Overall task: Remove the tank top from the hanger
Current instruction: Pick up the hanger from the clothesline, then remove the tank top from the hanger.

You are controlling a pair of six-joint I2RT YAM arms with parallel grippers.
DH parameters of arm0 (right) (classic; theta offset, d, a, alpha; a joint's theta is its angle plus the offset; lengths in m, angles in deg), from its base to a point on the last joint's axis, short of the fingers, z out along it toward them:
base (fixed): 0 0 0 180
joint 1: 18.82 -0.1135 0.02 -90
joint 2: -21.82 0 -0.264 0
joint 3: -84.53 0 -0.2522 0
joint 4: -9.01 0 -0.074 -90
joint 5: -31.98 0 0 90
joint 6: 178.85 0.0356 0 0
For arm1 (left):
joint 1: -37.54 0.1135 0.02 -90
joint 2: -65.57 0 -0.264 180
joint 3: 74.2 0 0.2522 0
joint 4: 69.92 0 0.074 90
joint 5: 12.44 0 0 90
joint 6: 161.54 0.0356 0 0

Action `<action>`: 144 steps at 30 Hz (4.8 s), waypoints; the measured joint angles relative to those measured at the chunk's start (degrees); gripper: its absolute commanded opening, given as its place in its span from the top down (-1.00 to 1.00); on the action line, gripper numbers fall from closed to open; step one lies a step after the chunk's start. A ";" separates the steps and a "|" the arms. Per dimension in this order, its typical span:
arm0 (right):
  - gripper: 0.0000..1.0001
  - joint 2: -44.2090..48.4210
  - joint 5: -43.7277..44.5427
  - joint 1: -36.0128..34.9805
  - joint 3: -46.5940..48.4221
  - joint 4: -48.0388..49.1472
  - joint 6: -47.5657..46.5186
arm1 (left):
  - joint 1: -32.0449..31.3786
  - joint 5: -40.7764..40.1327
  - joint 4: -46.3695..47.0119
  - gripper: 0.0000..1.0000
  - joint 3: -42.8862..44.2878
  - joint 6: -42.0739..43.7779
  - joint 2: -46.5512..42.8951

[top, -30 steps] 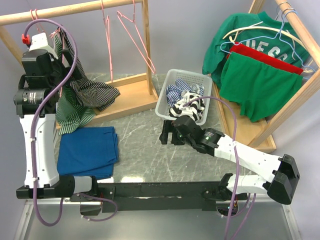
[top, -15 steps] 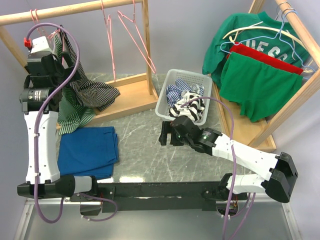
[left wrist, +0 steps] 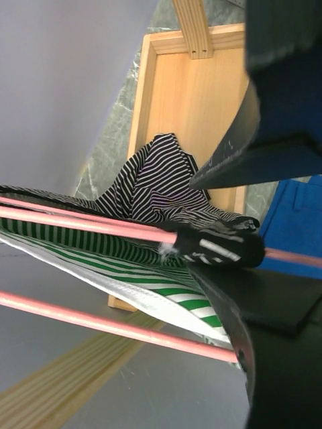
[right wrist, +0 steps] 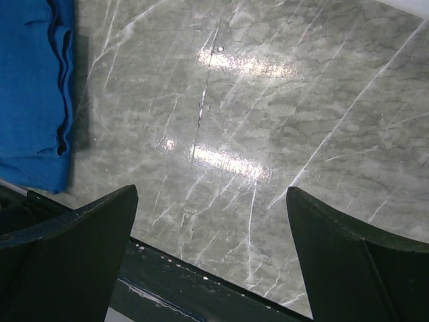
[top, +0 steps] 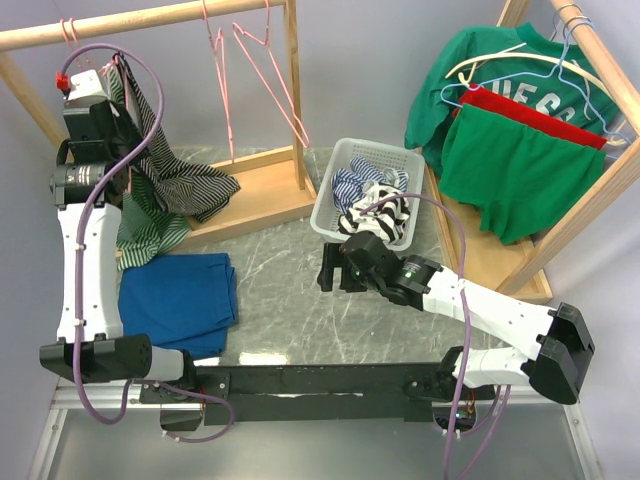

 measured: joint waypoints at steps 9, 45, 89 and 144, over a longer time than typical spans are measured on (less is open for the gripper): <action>-1.00 -0.63 -0.04 0.00 0.00 0.00 0.00 | 0.15 0.76 0.31 0.52 0.00 0.20 0.57; -1.00 -4.35 -1.31 0.00 0.55 -0.87 -0.87 | 0.22 18.84 2.23 0.98 4.52 1.92 -0.55; -1.00 -4.42 -0.24 0.00 4.52 -6.14 -2.05 | -5.33 41.20 -9.29 0.98 -27.10 -0.74 -29.53; 0.93 -0.31 9.73 9.55 6.21 11.96 0.17 | -30.64 49.83 -14.56 0.98 -25.27 4.72 -28.44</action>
